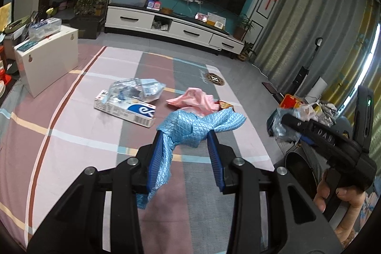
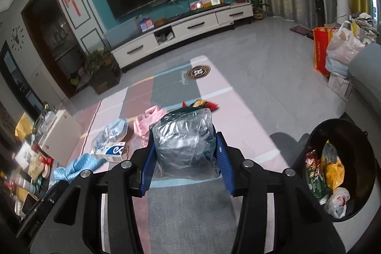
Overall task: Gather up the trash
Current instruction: 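Carry the silver bag and blue cloth with both tools over the black bin, then open both tools to drop the items into the black bin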
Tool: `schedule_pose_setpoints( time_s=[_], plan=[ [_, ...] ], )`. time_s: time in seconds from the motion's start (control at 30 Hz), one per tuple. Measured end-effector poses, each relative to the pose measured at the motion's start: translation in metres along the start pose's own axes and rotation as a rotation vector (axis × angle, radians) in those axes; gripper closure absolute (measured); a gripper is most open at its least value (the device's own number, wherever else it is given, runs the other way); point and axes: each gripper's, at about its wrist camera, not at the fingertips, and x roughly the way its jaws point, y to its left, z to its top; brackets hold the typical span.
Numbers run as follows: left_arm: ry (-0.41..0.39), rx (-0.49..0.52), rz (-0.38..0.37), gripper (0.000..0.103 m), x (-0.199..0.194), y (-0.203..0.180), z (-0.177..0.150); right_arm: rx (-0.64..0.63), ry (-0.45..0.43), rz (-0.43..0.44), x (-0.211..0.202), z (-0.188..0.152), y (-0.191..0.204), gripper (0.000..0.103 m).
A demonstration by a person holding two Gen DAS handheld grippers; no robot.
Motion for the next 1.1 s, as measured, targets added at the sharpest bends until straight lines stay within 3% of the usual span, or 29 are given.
schedule_pose_setpoints(
  time_s=[0.2,0.37,0.6,0.9,1.1],
  plan=[
    [0.031,0.089,-0.022,0.065,0.015,-0.048,-0.01,0.048,-0.084,-0.047,-0.026,0.008,-0.026,0.055],
    [0.076,0.138,-0.098,0.065,0.031,-0.098,-0.022,0.111,-0.152,-0.134,-0.05,0.013,-0.061,0.056],
    [0.199,0.196,-0.224,0.065,0.065,-0.165,-0.036,0.313,-0.202,-0.247,-0.079,0.008,-0.138,0.055],
    [0.352,0.245,-0.353,0.065,0.112,-0.236,-0.065,0.606,-0.154,-0.385,-0.084,-0.024,-0.24,0.055],
    [0.443,0.258,-0.415,0.065,0.146,-0.275,-0.085,0.711,-0.12,-0.424,-0.082,-0.041,-0.276,0.055]
  ],
)
